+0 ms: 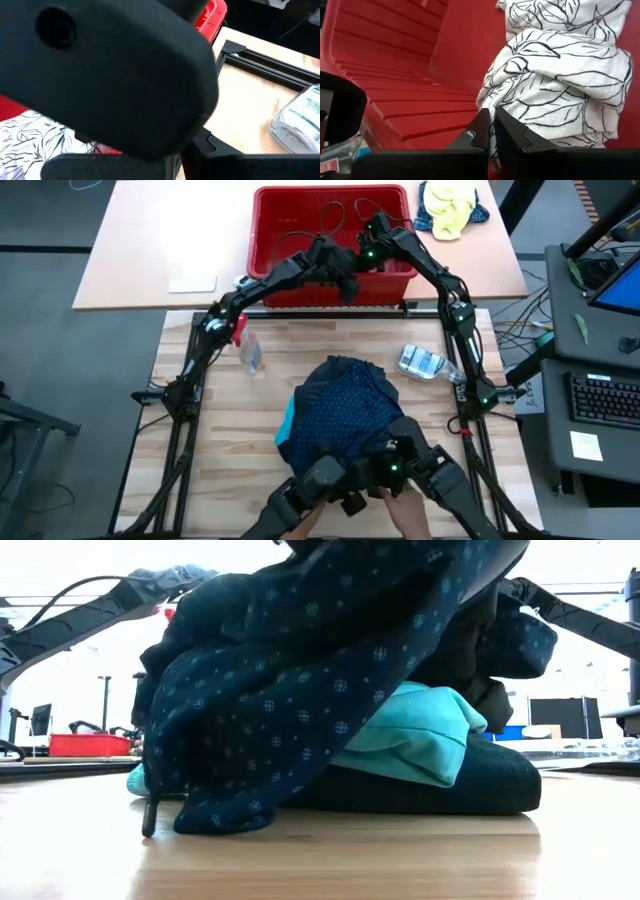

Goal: Fold Laundry from Bin
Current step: Fold the white floral shirt

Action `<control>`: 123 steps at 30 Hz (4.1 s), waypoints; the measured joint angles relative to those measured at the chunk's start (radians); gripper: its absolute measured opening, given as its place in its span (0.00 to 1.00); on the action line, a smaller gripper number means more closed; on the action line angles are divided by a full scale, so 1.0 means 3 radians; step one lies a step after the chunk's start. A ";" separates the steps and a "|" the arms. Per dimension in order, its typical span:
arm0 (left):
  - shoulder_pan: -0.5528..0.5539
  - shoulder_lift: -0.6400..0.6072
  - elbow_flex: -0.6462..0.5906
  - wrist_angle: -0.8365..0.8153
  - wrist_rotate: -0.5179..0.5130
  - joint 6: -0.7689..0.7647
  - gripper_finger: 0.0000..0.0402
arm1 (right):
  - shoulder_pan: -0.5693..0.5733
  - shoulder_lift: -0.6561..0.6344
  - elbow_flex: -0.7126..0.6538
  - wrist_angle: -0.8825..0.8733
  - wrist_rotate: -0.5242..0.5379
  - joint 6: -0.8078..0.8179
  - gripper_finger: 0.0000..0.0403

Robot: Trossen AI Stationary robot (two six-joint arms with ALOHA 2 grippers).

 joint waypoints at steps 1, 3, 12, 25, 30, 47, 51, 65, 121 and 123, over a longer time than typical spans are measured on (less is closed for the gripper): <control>0.0004 -0.0008 0.0007 -0.0008 0.0030 0.0004 0.00 | -0.0002 0.0000 0.0000 -0.0001 0.0007 0.0003 0.03; 0.0012 -0.0040 0.0030 -0.0058 0.0098 0.0011 0.00 | -0.0001 -0.0001 0.0000 -0.0007 0.0061 0.0024 0.03; 0.0091 -0.0583 0.0046 -0.0442 -0.0166 0.0139 0.00 | 0.0025 -0.0168 0.0001 0.0156 0.0443 -0.0002 0.03; 0.0069 -0.1431 0.0041 -0.1225 -0.0006 0.0351 0.00 | 0.0029 -0.0169 -0.0006 0.0300 0.0437 -0.0202 0.10; 0.0058 -0.1647 0.0036 -0.1217 0.0000 0.0351 0.00 | -0.0002 -0.0230 -0.0003 0.0233 0.0393 -0.0202 0.27; 0.0052 -0.2248 0.0033 -0.1907 -0.0062 0.0432 0.00 | 0.0110 -0.1154 -0.0004 -0.0563 0.0780 -0.0756 0.57; 0.0054 -0.2472 0.0041 -0.1884 -0.0065 0.0402 0.00 | 0.0133 -0.1119 0.0000 -0.0339 0.0899 -0.0677 0.55; 0.0034 -0.2941 0.0040 -0.1914 -0.0153 0.0171 0.00 | -0.0156 -0.0184 0.0000 0.0409 0.0895 -0.0526 0.71; 0.0090 -0.2633 0.0039 -0.1920 -0.0945 0.0434 0.00 | -0.0549 -0.1695 0.0000 0.1357 -0.1369 -0.0169 0.02; 0.0092 -0.2635 0.0039 -0.1968 -0.0781 0.0475 0.00 | -0.0480 -0.1962 0.0000 0.1089 -0.1324 -0.0170 0.02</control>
